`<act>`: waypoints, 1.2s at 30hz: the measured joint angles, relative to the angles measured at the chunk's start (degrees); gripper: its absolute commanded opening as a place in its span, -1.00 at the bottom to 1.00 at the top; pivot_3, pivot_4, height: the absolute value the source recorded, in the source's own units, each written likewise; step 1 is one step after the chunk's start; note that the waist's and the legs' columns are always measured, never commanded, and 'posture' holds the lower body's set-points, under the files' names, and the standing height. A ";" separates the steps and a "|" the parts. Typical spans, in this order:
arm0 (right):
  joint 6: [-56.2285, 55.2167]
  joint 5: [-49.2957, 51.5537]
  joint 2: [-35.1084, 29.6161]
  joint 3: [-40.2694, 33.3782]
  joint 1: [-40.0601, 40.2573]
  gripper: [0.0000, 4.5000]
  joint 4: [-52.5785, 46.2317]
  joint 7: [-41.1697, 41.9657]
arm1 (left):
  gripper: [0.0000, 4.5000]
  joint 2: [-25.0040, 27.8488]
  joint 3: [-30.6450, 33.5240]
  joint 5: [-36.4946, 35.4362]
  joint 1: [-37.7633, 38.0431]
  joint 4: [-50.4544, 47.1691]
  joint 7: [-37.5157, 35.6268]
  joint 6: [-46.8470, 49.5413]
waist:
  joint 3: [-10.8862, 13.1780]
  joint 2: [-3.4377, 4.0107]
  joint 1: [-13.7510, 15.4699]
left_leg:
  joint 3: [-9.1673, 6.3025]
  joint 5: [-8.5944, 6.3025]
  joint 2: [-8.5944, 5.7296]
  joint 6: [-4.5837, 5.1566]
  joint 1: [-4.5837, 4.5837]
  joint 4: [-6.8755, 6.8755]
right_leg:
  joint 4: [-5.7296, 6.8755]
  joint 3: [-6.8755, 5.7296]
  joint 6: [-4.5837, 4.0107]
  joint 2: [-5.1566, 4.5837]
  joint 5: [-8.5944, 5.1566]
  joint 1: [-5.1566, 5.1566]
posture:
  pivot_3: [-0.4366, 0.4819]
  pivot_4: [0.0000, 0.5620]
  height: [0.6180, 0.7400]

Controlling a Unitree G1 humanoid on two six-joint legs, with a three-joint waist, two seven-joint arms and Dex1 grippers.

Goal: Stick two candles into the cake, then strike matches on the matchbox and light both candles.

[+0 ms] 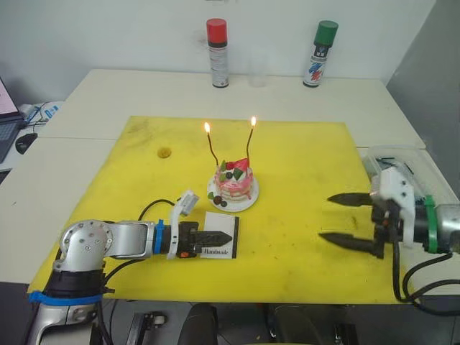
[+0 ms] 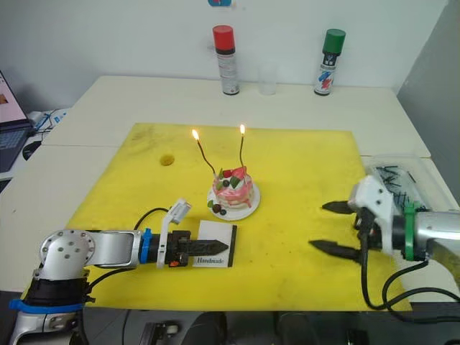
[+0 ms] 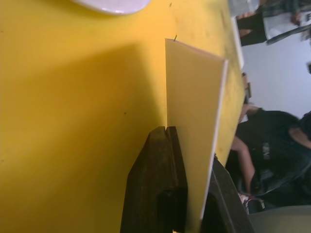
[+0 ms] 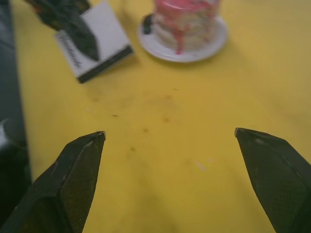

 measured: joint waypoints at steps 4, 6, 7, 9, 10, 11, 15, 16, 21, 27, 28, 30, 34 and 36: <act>-2.33 -0.80 -0.07 1.69 -0.01 1.00 -0.05 0.05 | -0.11 2.50 -2.83 3.59 -0.25 -2.45 -4.38 -0.68 | 0.00 -0.01 0.05 | 0.00 0.00 0.00 -0.01 -0.02 -0.01 | 0.00 -0.01 -0.01 0.00 -0.01 0.00 | -0.05 -0.47 0.88; -2.54 -0.80 -0.09 1.96 -0.01 1.00 -0.05 -0.16 | 0.17 4.34 -4.30 5.36 -0.22 -4.12 -7.37 -1.86 | 0.00 -0.01 0.03 | -0.01 0.00 0.01 -0.01 -0.01 -0.07 | 0.00 -0.02 -0.04 0.01 -0.02 -0.03 | -0.05 -0.47 0.88; -2.71 -0.80 -0.17 1.97 -0.01 1.00 -0.06 -0.23 | 0.32 5.44 -5.13 6.37 -0.20 -5.18 -9.18 -2.70 | 0.00 -0.01 0.02 | -0.01 0.00 0.02 -0.01 0.01 -0.11 | 0.00 -0.02 -0.05 0.01 -0.03 -0.03 | -0.05 -0.47 0.88; -3.19 -0.81 -0.24 2.00 -0.01 1.00 -0.07 -0.25 | 0.56 6.70 -5.64 7.41 0.01 -6.45 -11.56 -3.73 | 0.00 -0.01 0.00 | -0.01 0.00 0.03 -0.01 0.04 -0.14 | 0.00 -0.02 -0.06 0.02 -0.04 -0.03 | -0.05 -0.47 0.88; -3.40 -0.80 -0.32 2.03 -0.01 1.00 -0.13 -0.26 | 0.70 7.42 -5.84 7.96 0.23 -7.13 -12.67 -4.13 | 0.00 -0.01 -0.02 | -0.01 0.00 0.04 -0.01 0.05 -0.14 | 0.00 -0.02 -0.07 0.02 -0.04 -0.03 | -0.05 -0.47 0.88; -3.47 -0.80 -0.37 2.07 -0.01 1.00 -0.23 -0.32 | 0.81 8.27 -5.82 8.05 0.51 -7.74 -13.71 -4.31 | 0.00 -0.01 -0.05 | -0.01 0.00 0.04 -0.01 0.05 -0.14 | 0.01 -0.03 -0.07 0.02 -0.04 -0.03 | -0.05 -0.47 0.88; -3.47 -0.67 -0.94 2.10 -0.14 1.00 -0.66 -0.43 | 0.81 13.69 -4.03 8.40 2.16 -10.14 -17.16 -4.62 | 0.00 0.00 -0.21 | 0.01 0.00 0.06 -0.01 0.05 -0.14 | 0.01 -0.01 -0.28 0.02 -0.16 -0.06 | -0.05 -0.47 0.88; -3.46 -0.64 -1.21 2.13 -0.37 1.00 -0.64 -0.43 | 0.81 15.61 -3.22 8.64 3.16 -11.16 -18.32 -4.97 | 0.01 -0.01 -0.21 | 0.00 0.00 0.06 -0.01 0.04 -0.15 | 0.01 -0.01 -0.32 0.02 -0.18 -0.07 | -0.05 -0.47 0.88; -5.48 -0.86 -1.97 1.63 -2.48 1.00 0.28 -0.12 | 0.81 25.77 2.09 14.22 11.99 -17.37 -26.71 -12.20 | 0.04 -0.05 -0.08 | 0.06 -0.01 0.05 -0.02 0.01 -0.25 | -0.05 0.00 -0.39 -0.05 -0.23 -0.12 | -0.05 -0.47 0.88; -12.28 -3.12 -4.84 -1.48 -2.60 1.00 4.95 3.88 | 0.81 27.16 14.37 31.16 22.01 -16.51 -34.79 -35.30 | 0.07 -0.02 0.71 | 0.10 -0.01 0.03 -0.01 0.00 -0.37 | -0.08 -0.05 -0.55 -0.11 -0.32 -0.17 | -0.05 -0.47 0.88; -13.28 -3.26 -5.90 -2.57 -2.42 1.00 5.93 5.44 | 0.81 26.89 15.54 34.76 22.00 -14.38 -34.28 -39.62 | 0.07 -0.03 0.95 | 0.10 0.00 0.04 -0.01 0.01 -0.37 | -0.08 -0.04 -0.56 -0.10 -0.32 -0.18 | -0.05 -0.47 0.88; -15.44 -3.51 -7.16 -4.75 -2.41 1.00 7.77 7.96 | 0.81 26.92 17.39 40.32 22.07 -9.82 -34.81 -46.44 | 0.07 -0.04 1.00 | 0.14 -0.01 0.05 -0.01 0.02 -0.37 | -0.09 -0.04 -0.56 -0.09 -0.33 -0.18 | -0.05 -0.47 0.88; -17.38 -2.94 -9.89 -7.23 -2.63 1.00 11.88 13.06 | 0.81 26.91 19.01 45.36 22.98 -4.95 -39.20 -54.72 | 0.07 -0.04 0.98 | 0.33 -0.01 0.05 0.00 0.00 -0.39 | -0.13 0.01 -0.53 -0.19 -0.32 -0.21 | -0.05 -0.47 0.88; -17.22 -2.75 -12.08 -8.47 -2.60 1.00 13.31 15.23 | 0.81 26.91 19.78 46.34 23.76 -3.93 -41.02 -56.52 | 0.08 -0.03 0.97 | 0.36 -0.01 0.09 0.00 -0.01 -0.45 | -0.13 -0.01 -0.45 -0.19 -0.27 -0.25 | -0.05 -0.47 0.88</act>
